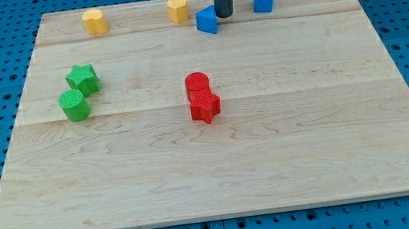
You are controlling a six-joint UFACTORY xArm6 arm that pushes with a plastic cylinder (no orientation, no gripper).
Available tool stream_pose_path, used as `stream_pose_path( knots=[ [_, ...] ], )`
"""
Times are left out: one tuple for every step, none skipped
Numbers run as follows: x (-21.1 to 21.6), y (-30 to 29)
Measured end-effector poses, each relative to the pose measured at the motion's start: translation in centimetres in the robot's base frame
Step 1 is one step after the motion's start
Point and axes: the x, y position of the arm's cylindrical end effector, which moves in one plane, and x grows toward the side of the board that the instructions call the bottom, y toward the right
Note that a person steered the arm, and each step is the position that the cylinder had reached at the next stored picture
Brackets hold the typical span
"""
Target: Push the triangle slightly to the left
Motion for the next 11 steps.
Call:
stream_pose_path(
  knots=[
    [0.0,-1.7],
    [1.7,-6.3],
    [2.3,-7.4],
    [3.0,-4.3],
    [4.9,-4.6],
    [5.1,-6.7],
    [5.1,-6.8],
    [5.3,-6.8],
    [7.2,-4.9],
    [10.3,-7.5],
    [10.3,-8.0]
  ],
)
